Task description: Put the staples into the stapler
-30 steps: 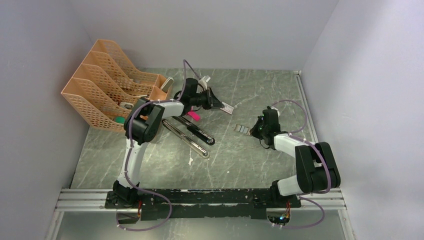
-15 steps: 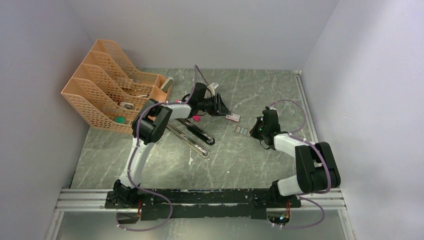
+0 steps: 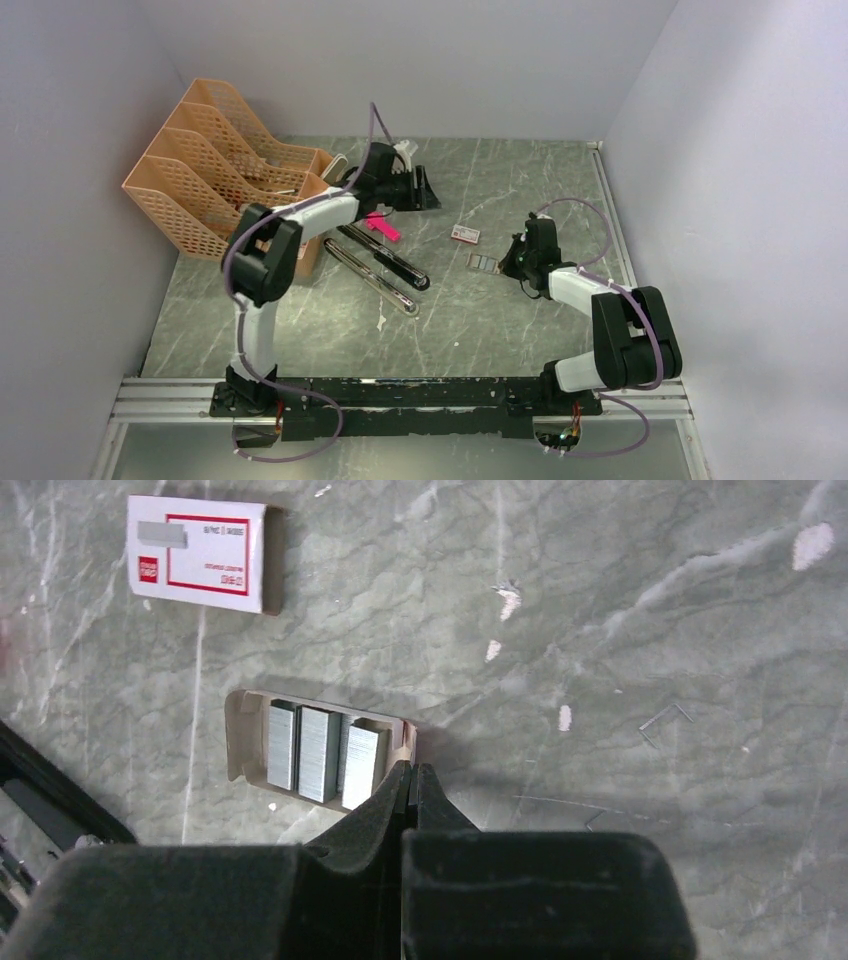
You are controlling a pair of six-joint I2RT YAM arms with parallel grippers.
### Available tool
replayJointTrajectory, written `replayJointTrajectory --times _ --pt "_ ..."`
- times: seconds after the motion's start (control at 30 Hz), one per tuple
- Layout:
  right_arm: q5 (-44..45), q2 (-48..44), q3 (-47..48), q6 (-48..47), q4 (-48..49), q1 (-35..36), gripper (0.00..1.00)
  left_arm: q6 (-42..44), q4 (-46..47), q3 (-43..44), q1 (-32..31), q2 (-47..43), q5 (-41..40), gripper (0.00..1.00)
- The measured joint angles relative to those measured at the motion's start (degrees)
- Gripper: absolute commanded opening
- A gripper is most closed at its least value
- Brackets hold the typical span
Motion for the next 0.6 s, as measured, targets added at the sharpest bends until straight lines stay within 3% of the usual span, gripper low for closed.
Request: replayJointTrajectory --times 0.33,0.6 --pt "-7.2 0.0 1.0 -1.5 -0.5 0.0 0.00 11.8 -10.4 -9.9 1.6 -21.8 -11.1 0.61" --pt "-10.8 3.0 4.1 -4.7 -1.4 0.1 0.02 18.1 -18.8 -12.2 1.8 -27.6 -15.7 0.61"
